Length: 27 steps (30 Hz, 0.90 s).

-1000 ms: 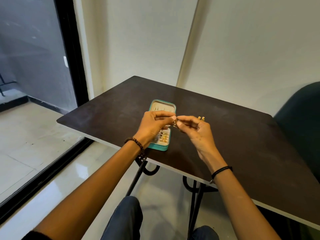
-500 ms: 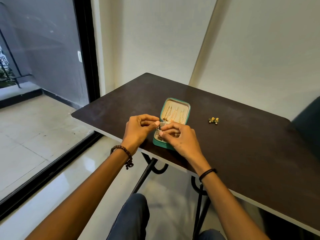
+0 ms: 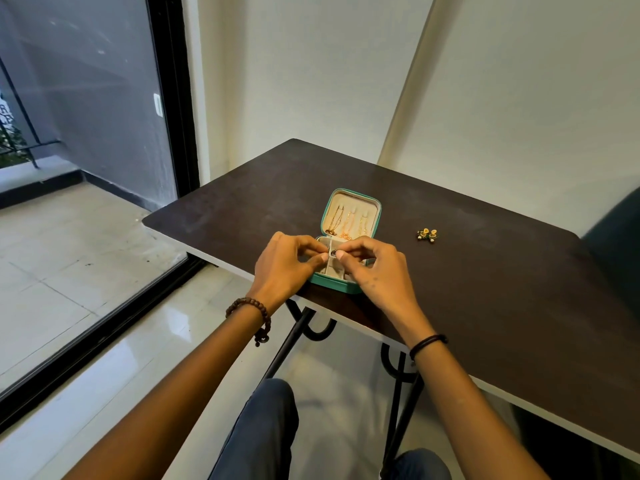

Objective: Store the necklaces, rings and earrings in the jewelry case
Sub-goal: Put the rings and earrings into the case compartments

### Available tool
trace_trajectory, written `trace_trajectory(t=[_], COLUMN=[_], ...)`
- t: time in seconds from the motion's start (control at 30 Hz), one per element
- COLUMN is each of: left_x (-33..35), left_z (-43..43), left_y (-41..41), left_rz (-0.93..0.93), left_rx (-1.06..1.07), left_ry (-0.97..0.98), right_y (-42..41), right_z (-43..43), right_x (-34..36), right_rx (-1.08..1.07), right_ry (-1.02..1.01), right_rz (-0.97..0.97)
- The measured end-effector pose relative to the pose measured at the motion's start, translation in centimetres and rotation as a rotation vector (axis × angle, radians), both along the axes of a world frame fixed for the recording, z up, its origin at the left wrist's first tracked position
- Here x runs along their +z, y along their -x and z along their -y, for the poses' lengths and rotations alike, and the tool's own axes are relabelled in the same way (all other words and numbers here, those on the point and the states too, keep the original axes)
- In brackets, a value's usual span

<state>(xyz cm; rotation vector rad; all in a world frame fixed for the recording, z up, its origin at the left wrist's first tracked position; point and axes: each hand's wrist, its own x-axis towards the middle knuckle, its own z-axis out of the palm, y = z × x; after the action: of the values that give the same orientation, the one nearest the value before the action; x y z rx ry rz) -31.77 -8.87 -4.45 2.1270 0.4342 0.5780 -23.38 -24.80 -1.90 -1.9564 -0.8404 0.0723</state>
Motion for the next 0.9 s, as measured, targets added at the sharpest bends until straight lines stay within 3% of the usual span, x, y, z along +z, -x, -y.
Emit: trace_trajectory(t=[0.13,0.4,0.63,0.9], left_x=[-0.2,0.2,1.8,4.6], left_z=[-0.3,0.4,2.1,8.1], left_y=[-0.4,-0.2,-0.9,-4.7], left_rz=[-0.073,-0.103,-0.005,0.120], left_rx=[-0.015,-0.030,0.000,-0.135], left_ry=[-0.107,-0.121,-0.129,-0.053], right_y=[0.0,0.3,-0.6,-3.4], right_z=[0.3,1.4,3.1,6.8], right_x=[0.0,0.1,0.0,0.1], right_rx=[-0.023,-0.033,-0.067,-0.145], right_ry=[-0.010,-0.034,-0.061,-0.004], right_rz=[0.011,-0.022,0.016,0.087])
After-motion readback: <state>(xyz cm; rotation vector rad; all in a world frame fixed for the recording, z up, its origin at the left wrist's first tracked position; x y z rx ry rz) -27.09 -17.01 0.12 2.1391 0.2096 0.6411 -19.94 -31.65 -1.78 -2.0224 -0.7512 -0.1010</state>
